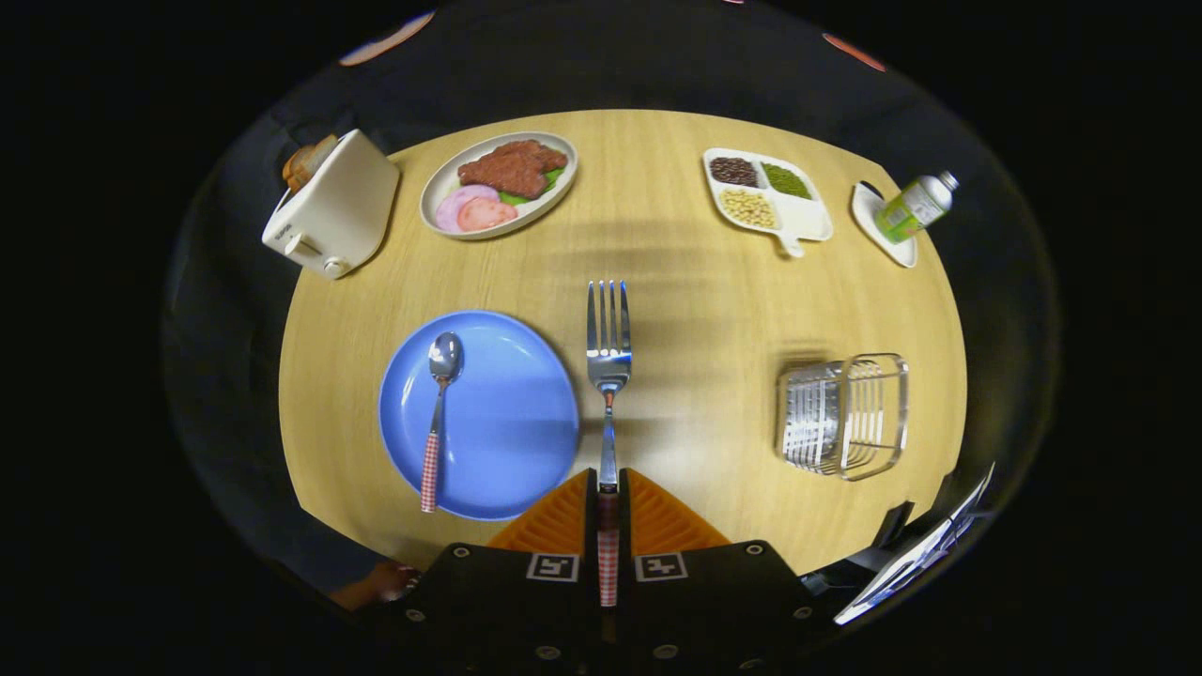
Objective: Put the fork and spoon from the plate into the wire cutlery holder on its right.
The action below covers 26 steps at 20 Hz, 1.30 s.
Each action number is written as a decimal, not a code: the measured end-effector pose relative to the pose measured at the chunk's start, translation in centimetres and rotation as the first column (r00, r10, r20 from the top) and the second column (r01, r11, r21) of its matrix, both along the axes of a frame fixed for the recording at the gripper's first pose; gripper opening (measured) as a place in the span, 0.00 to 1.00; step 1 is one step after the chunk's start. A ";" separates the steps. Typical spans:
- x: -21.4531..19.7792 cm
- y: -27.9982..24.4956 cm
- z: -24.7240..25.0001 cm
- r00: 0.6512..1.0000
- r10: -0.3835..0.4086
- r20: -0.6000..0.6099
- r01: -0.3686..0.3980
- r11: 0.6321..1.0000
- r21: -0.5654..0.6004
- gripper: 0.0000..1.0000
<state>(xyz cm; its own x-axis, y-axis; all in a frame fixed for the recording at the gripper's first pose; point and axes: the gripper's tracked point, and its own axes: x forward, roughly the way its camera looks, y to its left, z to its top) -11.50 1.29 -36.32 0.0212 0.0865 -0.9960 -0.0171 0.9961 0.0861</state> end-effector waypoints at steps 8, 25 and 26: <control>-1.1 -11.4 2.0 0.996 -0.082 -0.030 0.079 0.994 -0.074 0.07; -4.3 -16.7 -0.4 0.929 0.067 -0.363 -0.056 0.998 0.041 0.11; -4.5 -16.9 -0.6 0.920 0.085 -0.383 -0.075 0.996 0.041 0.11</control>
<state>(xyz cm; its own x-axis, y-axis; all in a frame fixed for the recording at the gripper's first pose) -15.97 -15.65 -36.88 -0.3708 0.0973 -0.9236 -0.0571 0.9902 0.1272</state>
